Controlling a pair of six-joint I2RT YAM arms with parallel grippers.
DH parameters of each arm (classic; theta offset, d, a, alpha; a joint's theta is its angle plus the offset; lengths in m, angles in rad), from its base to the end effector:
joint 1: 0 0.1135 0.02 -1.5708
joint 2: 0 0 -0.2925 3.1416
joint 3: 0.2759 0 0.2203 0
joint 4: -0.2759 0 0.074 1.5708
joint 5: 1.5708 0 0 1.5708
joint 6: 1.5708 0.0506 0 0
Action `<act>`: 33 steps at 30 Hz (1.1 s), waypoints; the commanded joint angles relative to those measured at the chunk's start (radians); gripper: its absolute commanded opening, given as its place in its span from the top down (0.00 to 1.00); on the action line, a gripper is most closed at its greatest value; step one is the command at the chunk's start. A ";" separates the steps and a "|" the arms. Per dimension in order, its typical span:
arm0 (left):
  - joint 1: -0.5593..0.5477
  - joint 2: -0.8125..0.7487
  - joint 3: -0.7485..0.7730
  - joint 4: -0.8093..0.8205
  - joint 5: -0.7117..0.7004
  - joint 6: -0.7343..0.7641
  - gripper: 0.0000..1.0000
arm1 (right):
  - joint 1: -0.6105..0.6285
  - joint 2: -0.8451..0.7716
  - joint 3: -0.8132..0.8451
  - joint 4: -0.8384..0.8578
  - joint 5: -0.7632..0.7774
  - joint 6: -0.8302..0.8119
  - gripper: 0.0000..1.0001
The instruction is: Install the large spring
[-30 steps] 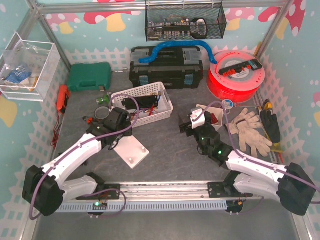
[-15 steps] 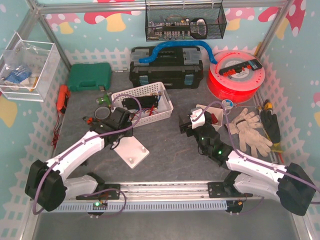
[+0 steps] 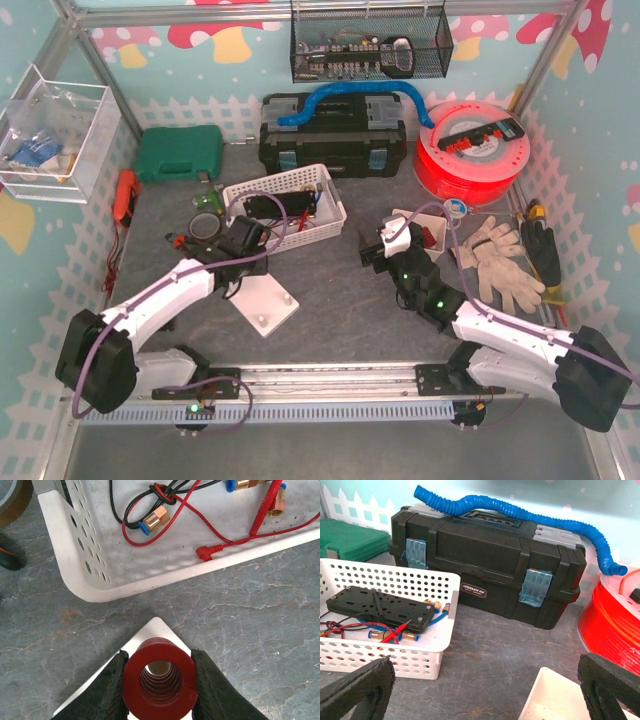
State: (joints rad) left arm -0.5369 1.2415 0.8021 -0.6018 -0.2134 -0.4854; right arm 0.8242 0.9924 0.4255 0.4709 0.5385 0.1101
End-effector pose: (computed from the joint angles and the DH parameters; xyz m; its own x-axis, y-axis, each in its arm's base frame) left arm 0.1818 -0.0957 0.2479 -0.8462 -0.0269 -0.5321 0.0148 0.9971 -0.0740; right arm 0.1467 0.1204 0.2840 -0.0958 0.0353 -0.9948 -0.2746 0.9597 0.0605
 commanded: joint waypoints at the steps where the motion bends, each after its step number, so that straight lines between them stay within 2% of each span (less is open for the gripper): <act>1: 0.008 0.008 -0.009 0.021 -0.011 0.011 0.89 | -0.006 -0.002 0.023 0.004 0.002 0.013 0.01; 6: 0.012 0.020 -0.022 0.038 0.013 0.019 0.74 | -0.008 0.002 0.024 0.001 0.004 0.015 0.01; 13: 0.040 0.035 -0.046 0.079 0.058 0.040 0.67 | -0.011 0.000 0.020 -0.001 0.010 0.022 0.01; 23: 0.069 -0.034 -0.011 0.101 0.154 0.076 0.38 | -0.045 0.030 0.038 -0.039 -0.043 0.105 0.01; 28: 0.069 -0.170 0.036 0.105 0.181 0.067 0.26 | -0.080 0.048 0.126 -0.249 -0.091 0.255 0.02; 33: 0.072 -0.289 0.013 0.199 0.230 0.109 0.16 | -0.133 0.112 0.238 -0.517 -0.144 0.368 0.02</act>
State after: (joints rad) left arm -0.4713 1.0252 0.8131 -0.4866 -0.0429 -0.4221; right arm 0.7307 1.0607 0.5842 0.2050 0.4465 0.3435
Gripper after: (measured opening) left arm 0.811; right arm 0.984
